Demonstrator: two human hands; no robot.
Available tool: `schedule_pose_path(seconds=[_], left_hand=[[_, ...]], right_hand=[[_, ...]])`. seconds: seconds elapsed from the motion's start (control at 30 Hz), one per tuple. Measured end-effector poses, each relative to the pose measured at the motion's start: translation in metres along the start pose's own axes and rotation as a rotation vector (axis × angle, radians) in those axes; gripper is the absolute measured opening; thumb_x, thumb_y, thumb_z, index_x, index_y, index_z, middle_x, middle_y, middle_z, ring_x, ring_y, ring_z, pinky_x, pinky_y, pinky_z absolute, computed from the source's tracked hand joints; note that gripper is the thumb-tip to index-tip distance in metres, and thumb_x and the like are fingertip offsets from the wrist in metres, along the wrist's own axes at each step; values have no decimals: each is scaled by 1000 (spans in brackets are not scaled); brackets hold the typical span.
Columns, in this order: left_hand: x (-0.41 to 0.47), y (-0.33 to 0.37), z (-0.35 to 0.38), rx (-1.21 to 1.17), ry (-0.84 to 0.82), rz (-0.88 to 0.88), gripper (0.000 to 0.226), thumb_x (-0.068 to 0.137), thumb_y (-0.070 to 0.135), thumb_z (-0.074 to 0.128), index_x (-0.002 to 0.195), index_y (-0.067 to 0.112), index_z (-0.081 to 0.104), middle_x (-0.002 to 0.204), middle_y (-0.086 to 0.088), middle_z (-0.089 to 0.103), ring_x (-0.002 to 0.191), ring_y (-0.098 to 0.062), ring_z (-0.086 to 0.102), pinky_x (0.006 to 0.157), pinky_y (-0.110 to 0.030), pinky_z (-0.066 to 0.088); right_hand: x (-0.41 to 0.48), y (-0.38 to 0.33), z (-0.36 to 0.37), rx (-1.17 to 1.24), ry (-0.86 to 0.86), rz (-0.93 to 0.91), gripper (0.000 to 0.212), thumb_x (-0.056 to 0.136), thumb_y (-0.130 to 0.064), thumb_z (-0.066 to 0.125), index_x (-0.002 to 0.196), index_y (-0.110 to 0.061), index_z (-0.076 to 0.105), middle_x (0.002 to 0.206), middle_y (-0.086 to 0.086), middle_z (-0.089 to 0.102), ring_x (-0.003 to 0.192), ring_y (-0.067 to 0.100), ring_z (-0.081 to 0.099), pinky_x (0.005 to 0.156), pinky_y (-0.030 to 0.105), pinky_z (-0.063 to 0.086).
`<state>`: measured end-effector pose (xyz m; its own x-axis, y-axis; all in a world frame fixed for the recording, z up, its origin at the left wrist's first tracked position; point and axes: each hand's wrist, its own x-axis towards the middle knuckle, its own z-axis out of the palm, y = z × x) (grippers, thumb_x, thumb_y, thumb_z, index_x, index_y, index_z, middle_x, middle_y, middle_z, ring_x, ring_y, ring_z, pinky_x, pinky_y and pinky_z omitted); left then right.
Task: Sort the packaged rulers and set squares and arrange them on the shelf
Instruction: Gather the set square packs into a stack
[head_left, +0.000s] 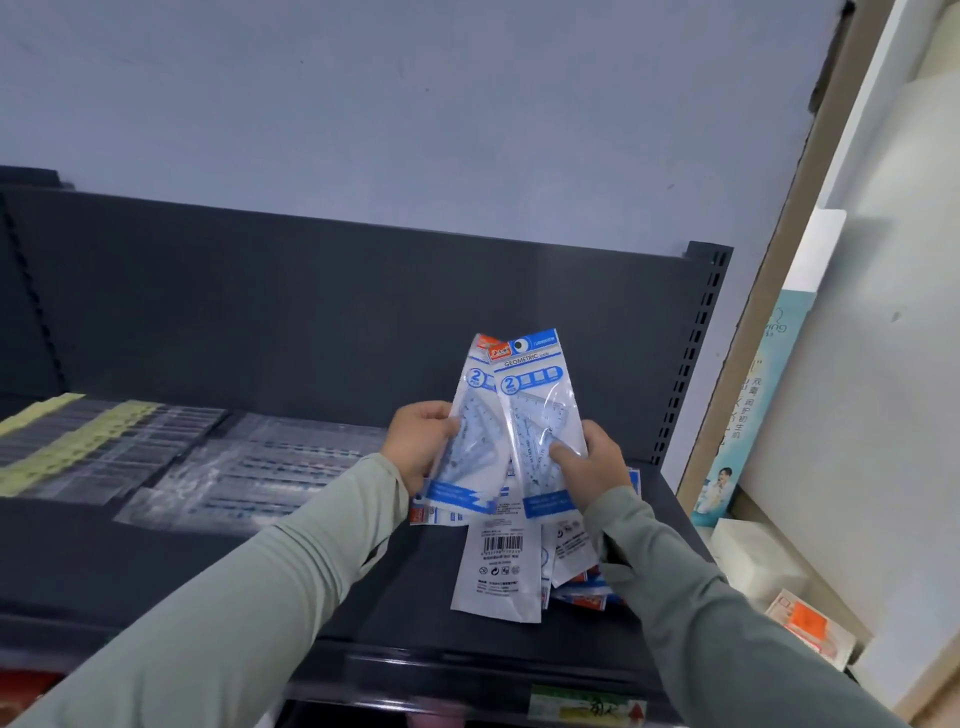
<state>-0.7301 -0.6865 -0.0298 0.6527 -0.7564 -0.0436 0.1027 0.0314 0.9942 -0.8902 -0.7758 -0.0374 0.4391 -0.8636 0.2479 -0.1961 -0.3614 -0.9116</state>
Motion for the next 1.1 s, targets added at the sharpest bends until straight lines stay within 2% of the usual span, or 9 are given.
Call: schedule_pose_path(seconds=[0.1,0.23,0.37,0.53,0.67,0.8,0.87,0.97,1.1], left_hand=[[-4,0,6,-51,-27,-12,24,98,1,47,78,9,60,81,-8,67,71,-19,66,70,-37,57],[-9,0,12,-130,-112,-34,26,97,-4,45,78,7,58,82,-9,67,71,-19,65,60,-31,60],[-11,-2,13,-160,-182,-54,22,97,-5,45,85,5,61,87,-12,68,79,-23,65,61,-32,61],[-13,-5,14,-162,-288,-52,23,95,-7,46,88,5,64,88,-11,71,78,-22,68,70,-33,61],[-6,-15,11,385,-240,100,20,90,3,59,109,5,65,100,-10,69,80,-14,62,81,-30,53],[-9,-28,12,1010,-537,153,74,75,27,81,138,17,44,135,4,48,125,-16,47,108,-30,37],[-10,-35,15,1105,-628,135,91,68,33,85,141,20,34,139,7,43,131,-16,41,108,-29,34],[-6,-42,17,1215,-569,144,102,63,43,86,144,23,28,145,4,36,137,-20,32,113,-39,30],[0,-37,18,1303,-498,138,91,68,44,81,143,30,32,136,-2,32,132,-24,27,112,-44,29]], right_hand=[[-1,-1,6,46,-9,11,3,91,-11,57,89,-8,56,76,-1,56,69,17,50,59,23,42],[1,4,13,37,10,73,19,88,-16,62,92,3,61,79,9,58,71,21,51,69,32,46],[3,7,11,6,57,93,25,86,-20,65,72,-10,48,69,2,51,60,15,45,56,24,39],[0,6,4,42,-3,119,15,88,-17,64,97,-6,58,91,8,63,82,23,59,72,32,49],[3,6,-8,11,163,80,11,92,-15,59,95,-5,59,81,5,60,74,22,56,63,27,48],[7,13,-16,-27,267,133,16,93,-18,56,103,-6,57,96,8,58,85,24,55,74,31,44],[6,15,-17,-44,242,137,10,93,-18,56,97,-9,54,97,7,58,86,24,54,75,31,43],[3,16,-17,-51,201,132,7,93,-16,56,93,-10,52,92,5,56,83,21,52,67,25,40],[1,19,-18,-65,184,130,7,93,-15,57,91,-9,53,92,6,57,81,22,51,72,27,37]])
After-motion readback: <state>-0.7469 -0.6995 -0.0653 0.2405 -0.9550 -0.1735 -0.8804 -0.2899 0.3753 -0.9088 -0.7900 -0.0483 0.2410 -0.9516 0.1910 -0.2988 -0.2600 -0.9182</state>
